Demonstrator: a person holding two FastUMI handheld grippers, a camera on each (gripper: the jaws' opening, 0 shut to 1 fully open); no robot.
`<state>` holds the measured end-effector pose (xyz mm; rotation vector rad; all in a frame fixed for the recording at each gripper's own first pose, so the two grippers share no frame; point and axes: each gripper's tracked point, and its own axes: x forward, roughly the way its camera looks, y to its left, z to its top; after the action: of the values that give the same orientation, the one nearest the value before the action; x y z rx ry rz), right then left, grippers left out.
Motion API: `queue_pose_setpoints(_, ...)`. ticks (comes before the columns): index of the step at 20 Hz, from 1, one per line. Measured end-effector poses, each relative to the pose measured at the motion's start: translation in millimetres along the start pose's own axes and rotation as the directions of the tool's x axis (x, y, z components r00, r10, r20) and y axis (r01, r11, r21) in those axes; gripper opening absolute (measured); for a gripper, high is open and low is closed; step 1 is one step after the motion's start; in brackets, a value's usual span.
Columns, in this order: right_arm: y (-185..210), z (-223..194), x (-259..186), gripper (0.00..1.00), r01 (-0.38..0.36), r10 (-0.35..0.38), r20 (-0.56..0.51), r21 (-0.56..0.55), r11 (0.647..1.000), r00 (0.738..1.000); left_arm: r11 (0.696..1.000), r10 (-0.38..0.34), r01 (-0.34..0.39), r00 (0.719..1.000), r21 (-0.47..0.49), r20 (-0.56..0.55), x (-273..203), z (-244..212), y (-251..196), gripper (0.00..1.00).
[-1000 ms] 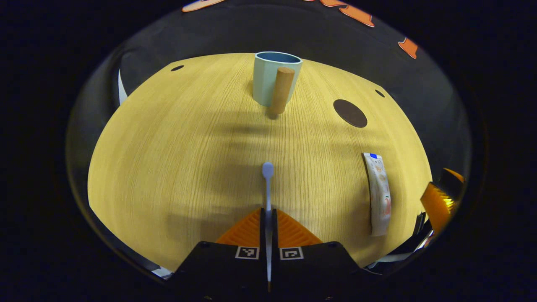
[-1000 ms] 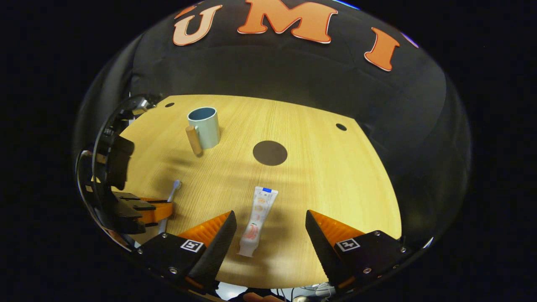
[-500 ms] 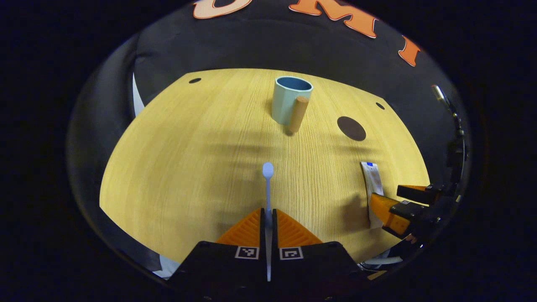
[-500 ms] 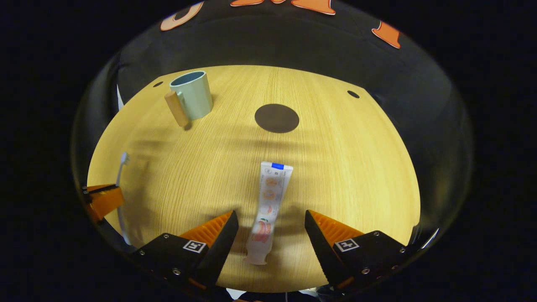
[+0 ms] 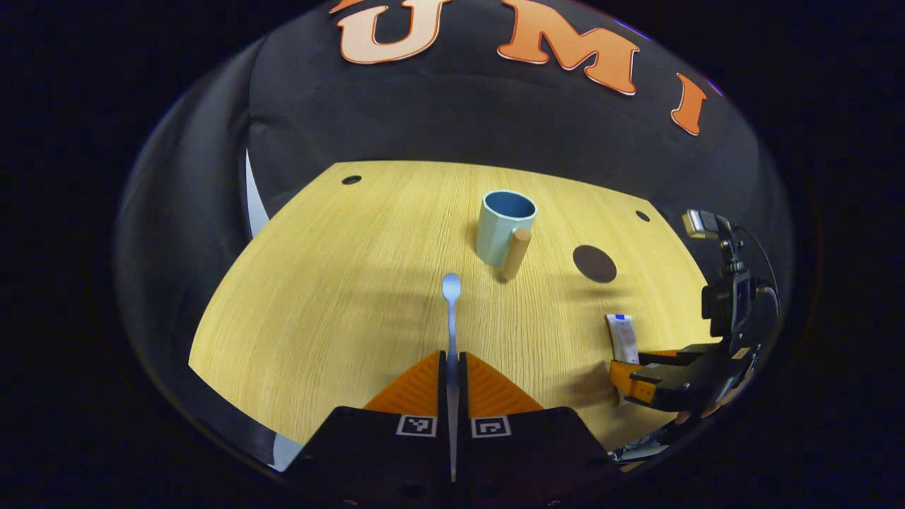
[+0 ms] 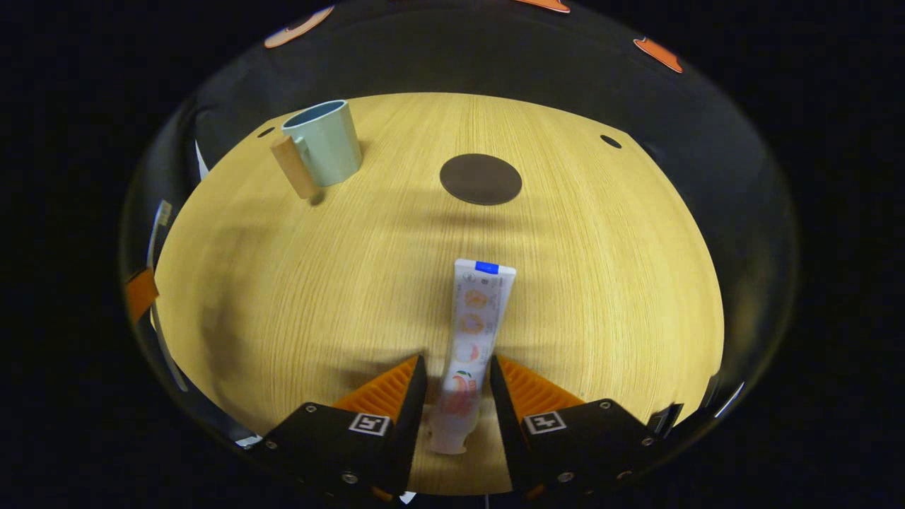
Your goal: Put the toothbrush and toothpaste on the desktop into the cup, then pick up the cup and place it on the coaster on the desktop.
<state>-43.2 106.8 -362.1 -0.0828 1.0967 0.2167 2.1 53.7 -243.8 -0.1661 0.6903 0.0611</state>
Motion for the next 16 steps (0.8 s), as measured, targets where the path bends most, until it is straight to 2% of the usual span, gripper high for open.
queue_pose_setpoints(3,-1,-2,0,0.38,-0.028,0.028,-0.008,0.037,0.999,1.000,0.999,0.006,-0.008,0.998,0.033,0.057,-5,19,-1,0.03)
queue_pose_setpoints(6,0,-4,1,0.32,-0.050,0.050,0.002,0.052,0.997,0.999,0.999,-0.002,-0.001,0.997,0.048,0.079,3,33,-4,0.03)
queue_pose_setpoints(7,0,-6,0,0.36,-0.054,0.055,-0.003,0.057,0.997,0.999,0.999,-0.005,0.001,0.996,0.046,0.086,8,41,-2,0.03)
queue_pose_setpoints(8,0,-8,-2,0.29,-0.065,0.065,-0.002,0.062,0.996,0.998,0.999,-0.009,0.005,0.996,0.043,0.091,13,50,-3,0.03)
queue_pose_setpoints(10,-1,-7,-12,0.28,-0.086,0.085,0.024,0.069,0.994,0.996,0.999,-0.011,0.007,0.994,0.034,0.112,24,70,-8,0.04)
queue_pose_setpoints(13,-4,0,-29,0.28,-0.118,0.111,0.082,0.088,0.989,0.990,0.998,-0.057,0.052,0.980,0.033,0.191,25,108,-18,0.03)
queue_pose_setpoints(14,-2,4,-38,0.23,-0.140,0.129,0.109,0.101,0.985,0.986,0.997,-0.068,0.060,0.973,0.044,0.222,28,124,-21,0.03)
queue_pose_setpoints(15,-3,9,-48,0.28,-0.152,0.137,0.133,0.108,0.982,0.982,0.996,-0.079,0.066,0.965,0.061,0.252,32,137,-25,0.03)
queue_pose_setpoints(16,0,14,-55,0.28,-0.158,0.140,0.155,0.111,0.981,0.978,0.994,-0.092,0.071,0.955,0.082,0.284,38,151,-29,0.03)
